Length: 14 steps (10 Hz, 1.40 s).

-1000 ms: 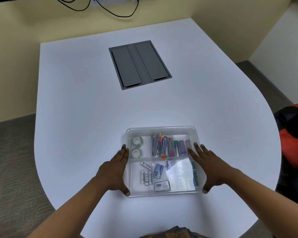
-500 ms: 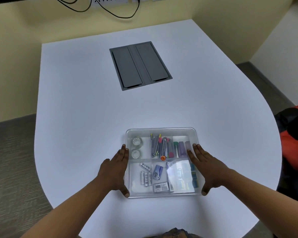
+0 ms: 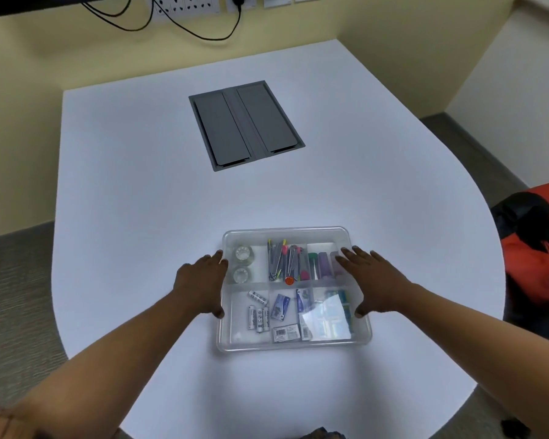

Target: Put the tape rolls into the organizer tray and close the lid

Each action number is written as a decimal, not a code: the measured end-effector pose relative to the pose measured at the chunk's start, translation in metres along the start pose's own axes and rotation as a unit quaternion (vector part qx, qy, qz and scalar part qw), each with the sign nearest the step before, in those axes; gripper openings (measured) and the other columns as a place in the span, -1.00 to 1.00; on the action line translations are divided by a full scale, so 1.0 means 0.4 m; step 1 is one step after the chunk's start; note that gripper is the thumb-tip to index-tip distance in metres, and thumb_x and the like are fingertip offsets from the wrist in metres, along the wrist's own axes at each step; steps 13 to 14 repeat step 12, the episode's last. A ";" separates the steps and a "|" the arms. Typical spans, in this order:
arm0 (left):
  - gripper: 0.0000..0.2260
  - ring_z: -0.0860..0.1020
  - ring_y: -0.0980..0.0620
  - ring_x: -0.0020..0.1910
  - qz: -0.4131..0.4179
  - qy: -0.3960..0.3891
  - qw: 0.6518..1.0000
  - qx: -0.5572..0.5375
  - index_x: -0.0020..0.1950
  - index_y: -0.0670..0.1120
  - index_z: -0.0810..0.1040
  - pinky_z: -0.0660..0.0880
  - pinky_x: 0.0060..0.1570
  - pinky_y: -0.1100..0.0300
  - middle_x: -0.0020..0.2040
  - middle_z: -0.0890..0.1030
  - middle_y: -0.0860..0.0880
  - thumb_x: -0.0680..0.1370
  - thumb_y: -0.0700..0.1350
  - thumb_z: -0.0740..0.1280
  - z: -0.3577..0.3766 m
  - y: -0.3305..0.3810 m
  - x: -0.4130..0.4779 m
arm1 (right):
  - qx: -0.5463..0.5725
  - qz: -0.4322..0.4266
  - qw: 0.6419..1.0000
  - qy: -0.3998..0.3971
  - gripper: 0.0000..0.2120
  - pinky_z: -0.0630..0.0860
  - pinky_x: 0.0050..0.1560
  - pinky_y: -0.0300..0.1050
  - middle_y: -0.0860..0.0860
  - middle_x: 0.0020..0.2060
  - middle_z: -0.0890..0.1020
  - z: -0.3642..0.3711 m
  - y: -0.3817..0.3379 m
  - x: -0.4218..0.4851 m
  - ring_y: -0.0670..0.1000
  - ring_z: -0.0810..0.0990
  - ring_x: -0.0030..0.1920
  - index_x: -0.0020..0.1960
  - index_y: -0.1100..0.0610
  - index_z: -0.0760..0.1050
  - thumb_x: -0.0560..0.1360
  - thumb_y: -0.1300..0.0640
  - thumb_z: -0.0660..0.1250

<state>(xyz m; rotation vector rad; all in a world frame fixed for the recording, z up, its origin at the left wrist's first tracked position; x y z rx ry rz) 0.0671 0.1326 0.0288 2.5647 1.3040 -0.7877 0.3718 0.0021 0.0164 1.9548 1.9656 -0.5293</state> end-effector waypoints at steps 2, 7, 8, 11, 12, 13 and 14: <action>0.34 -0.09 0.01 0.56 -0.008 -0.010 1.000 -0.002 0.51 -0.09 -0.33 0.38 0.29 -0.07 0.57 -0.26 0.00 0.12 0.20 0.60 -0.015 -0.013 0.044 | -0.002 0.033 0.999 -0.037 0.42 0.01 0.52 0.08 0.10 0.57 -0.23 -0.028 0.042 0.043 0.12 -0.17 0.57 0.55 0.18 -0.31 0.12 -0.29 0.58; 0.43 -0.14 0.02 0.55 0.015 -0.039 0.999 0.022 0.50 -0.14 -0.34 0.32 0.33 0.05 0.56 -0.29 -0.06 0.02 0.25 0.61 -0.025 -0.025 0.116 | 0.003 0.011 0.998 -0.058 0.53 -0.13 0.52 0.06 0.03 0.39 -0.46 -0.010 0.066 0.112 0.09 -0.26 0.56 0.52 0.20 -0.40 0.02 -0.37 0.57; 0.44 -0.15 0.02 0.55 0.011 -0.045 0.999 0.025 0.50 -0.14 -0.35 0.33 0.33 0.05 0.56 -0.30 -0.06 0.02 0.23 0.62 -0.025 -0.025 0.121 | -0.001 0.013 0.998 -0.062 0.53 -0.14 0.52 0.07 0.03 0.41 -0.45 -0.011 0.066 0.114 0.10 -0.27 0.56 0.52 0.19 -0.41 0.02 -0.38 0.56; 0.37 -0.18 -0.04 0.55 -0.002 -0.026 0.998 0.050 0.50 -0.19 -0.32 0.25 0.40 -0.02 0.55 -0.30 -0.10 0.10 0.18 0.62 -0.039 0.007 0.088 | -0.037 0.015 0.998 -0.043 0.46 -0.14 0.52 0.09 0.11 0.53 -0.34 -0.042 0.044 0.086 0.13 -0.28 0.55 0.54 0.21 -0.36 0.09 -0.39 0.53; 0.29 -0.17 -0.05 0.55 0.002 -0.006 0.999 0.035 0.51 -0.19 -0.28 0.23 0.42 -0.02 0.56 -0.28 -0.10 0.18 0.17 0.59 -0.065 0.018 0.072 | -0.001 0.012 1.000 0.020 0.30 -0.11 0.53 0.06 0.12 0.56 -0.27 -0.074 0.019 0.077 0.13 -0.23 0.57 0.55 0.20 -0.29 0.24 -0.37 0.46; 0.29 -0.17 -0.05 0.55 0.002 -0.006 0.999 0.035 0.51 -0.19 -0.28 0.23 0.42 -0.02 0.56 -0.28 -0.10 0.18 0.17 0.59 -0.065 0.018 0.072 | -0.001 0.012 1.000 0.020 0.30 -0.11 0.53 0.06 0.12 0.56 -0.27 -0.074 0.019 0.077 0.13 -0.23 0.57 0.55 0.20 -0.29 0.24 -0.37 0.46; 0.29 -0.17 -0.05 0.55 0.002 -0.006 0.999 0.035 0.51 -0.19 -0.28 0.23 0.42 -0.02 0.56 -0.28 -0.10 0.18 0.17 0.59 -0.065 0.018 0.072 | -0.001 0.012 1.000 0.020 0.30 -0.11 0.53 0.06 0.12 0.56 -0.27 -0.074 0.019 0.077 0.13 -0.23 0.57 0.55 0.20 -0.29 0.24 -0.37 0.46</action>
Point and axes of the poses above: each hand's wrist, its own x-axis towards the middle knuckle, its own z-axis out of the palm, y = z × x, the point moved 4 cm from there along x, towards the middle knuckle
